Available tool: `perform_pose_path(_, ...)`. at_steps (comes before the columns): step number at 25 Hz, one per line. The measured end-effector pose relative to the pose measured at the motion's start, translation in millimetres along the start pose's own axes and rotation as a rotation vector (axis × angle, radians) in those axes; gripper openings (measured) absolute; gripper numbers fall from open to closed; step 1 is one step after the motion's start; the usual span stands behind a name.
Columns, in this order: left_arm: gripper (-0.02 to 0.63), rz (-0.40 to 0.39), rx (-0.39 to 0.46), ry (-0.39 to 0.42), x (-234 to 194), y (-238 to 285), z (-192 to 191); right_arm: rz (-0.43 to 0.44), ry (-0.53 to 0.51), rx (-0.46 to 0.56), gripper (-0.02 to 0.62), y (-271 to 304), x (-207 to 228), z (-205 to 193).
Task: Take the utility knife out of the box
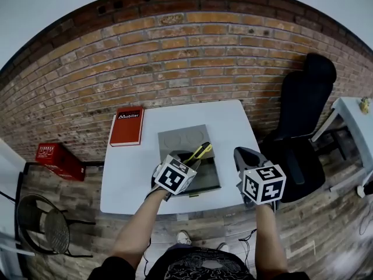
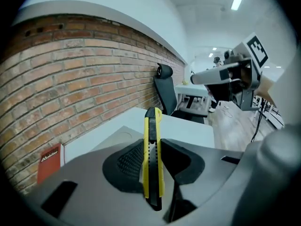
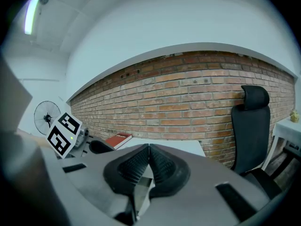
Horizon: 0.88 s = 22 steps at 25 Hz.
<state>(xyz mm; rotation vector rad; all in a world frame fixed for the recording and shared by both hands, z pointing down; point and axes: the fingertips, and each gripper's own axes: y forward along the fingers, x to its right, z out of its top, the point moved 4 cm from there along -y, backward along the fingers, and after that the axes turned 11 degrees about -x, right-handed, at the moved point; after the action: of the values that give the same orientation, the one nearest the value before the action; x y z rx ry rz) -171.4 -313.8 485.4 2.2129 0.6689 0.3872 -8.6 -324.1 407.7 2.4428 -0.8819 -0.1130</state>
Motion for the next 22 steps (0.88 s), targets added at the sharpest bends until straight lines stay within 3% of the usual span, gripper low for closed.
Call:
perform_pose_path(9,0.127,0.163,0.172,-0.087,-7,-63,26,0.045,-0.057,0.023,0.020,-19,-1,9)
perform_pose_path(16,0.127,0.258,0.285,-0.205,-5,-110,28,0.093,-0.090,0.065,0.020,-35,-5,18)
perform_pose_path(22,0.127,0.411,0.363,-0.239,-1,-146,21,0.125,-0.113,0.105,0.020,-48,-7,22)
